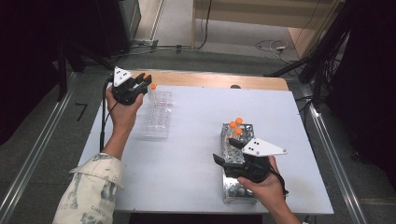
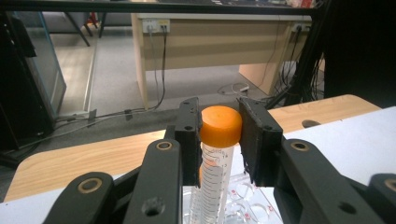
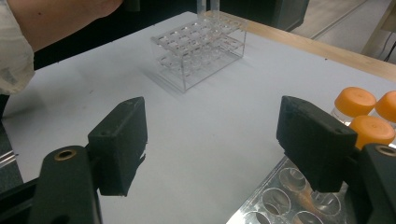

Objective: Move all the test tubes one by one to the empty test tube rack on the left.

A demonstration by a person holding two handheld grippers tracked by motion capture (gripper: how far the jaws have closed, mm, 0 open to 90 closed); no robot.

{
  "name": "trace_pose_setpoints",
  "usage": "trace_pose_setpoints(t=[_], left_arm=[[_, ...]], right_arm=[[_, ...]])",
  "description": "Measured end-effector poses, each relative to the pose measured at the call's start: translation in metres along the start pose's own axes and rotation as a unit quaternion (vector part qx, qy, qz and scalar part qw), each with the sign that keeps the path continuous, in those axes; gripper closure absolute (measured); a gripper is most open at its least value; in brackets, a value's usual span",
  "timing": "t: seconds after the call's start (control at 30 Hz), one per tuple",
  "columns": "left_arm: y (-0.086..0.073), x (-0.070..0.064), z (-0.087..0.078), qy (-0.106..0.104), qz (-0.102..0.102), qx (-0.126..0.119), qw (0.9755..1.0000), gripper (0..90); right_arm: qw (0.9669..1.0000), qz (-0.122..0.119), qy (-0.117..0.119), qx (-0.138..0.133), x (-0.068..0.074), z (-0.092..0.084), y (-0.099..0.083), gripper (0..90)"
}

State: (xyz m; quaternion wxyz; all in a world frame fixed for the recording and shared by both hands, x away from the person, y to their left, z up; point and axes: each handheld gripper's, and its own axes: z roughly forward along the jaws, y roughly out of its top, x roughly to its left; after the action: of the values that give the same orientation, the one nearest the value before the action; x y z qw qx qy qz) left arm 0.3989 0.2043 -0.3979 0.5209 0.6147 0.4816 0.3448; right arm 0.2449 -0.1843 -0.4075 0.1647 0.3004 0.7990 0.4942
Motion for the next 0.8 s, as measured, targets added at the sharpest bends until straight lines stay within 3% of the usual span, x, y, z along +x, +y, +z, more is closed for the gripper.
trace_pose_setpoints(t=[0.33,0.47,0.8], left_arm=[[-0.002,-0.001,0.003,-0.004,-0.001,-0.002,1.0000,71.0],[-0.005,-0.005,0.006,-0.003,0.012,0.010,0.9999,71.0],[-0.028,-0.009,0.011,0.009,0.031,0.036,0.9988,70.7]], right_arm=[[1.0000,0.004,0.000,-0.001,-0.001,-0.001,-0.001,23.5],[1.0000,0.004,0.000,-0.001,-0.001,-0.001,-0.001,23.5],[1.0000,0.004,-0.002,0.000,-0.002,-0.003,-0.002,23.5]])
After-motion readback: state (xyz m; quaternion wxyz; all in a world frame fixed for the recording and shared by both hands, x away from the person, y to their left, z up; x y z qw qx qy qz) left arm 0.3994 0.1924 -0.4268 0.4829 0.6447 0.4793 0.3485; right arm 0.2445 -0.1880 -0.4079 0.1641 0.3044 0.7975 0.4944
